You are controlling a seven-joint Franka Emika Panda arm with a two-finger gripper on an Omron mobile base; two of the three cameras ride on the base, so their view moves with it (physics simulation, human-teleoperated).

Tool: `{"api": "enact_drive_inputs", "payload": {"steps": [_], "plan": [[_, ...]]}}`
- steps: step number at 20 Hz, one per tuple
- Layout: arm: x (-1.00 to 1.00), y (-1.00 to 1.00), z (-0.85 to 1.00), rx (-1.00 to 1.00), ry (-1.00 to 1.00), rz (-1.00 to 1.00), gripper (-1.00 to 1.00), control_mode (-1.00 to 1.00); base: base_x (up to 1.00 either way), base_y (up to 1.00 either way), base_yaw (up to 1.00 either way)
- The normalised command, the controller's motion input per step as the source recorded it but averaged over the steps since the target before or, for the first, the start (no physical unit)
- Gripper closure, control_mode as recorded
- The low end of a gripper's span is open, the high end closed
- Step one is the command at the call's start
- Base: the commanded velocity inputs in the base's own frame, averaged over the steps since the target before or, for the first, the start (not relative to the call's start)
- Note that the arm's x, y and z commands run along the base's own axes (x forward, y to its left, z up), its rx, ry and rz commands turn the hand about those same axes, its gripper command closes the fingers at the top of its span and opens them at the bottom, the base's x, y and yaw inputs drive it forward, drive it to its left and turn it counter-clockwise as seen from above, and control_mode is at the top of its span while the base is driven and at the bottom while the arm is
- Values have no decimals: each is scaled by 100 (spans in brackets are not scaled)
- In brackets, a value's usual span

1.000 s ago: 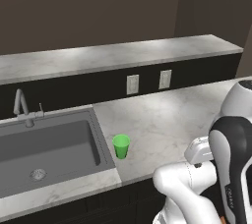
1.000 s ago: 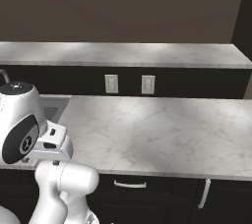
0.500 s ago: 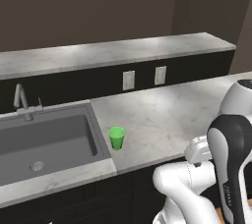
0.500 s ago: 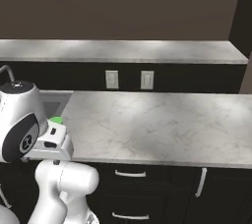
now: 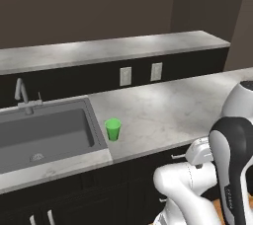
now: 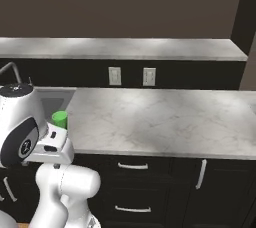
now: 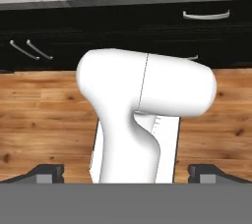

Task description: Pick the cup and bowl from the counter and place them on the counter next to the sink.

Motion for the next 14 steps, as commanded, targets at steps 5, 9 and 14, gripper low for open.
{"api": "enact_drive_inputs", "payload": {"steps": [5, 9, 14], "plan": [[0, 0, 0, 0, 0, 0, -100, 100, 0, -33, -1], [0, 0, 0, 0, 0, 0, -100, 100, 0, -51, -3], [0, 0, 0, 0, 0, 0, -100, 100, -1, -77, -15]]}}
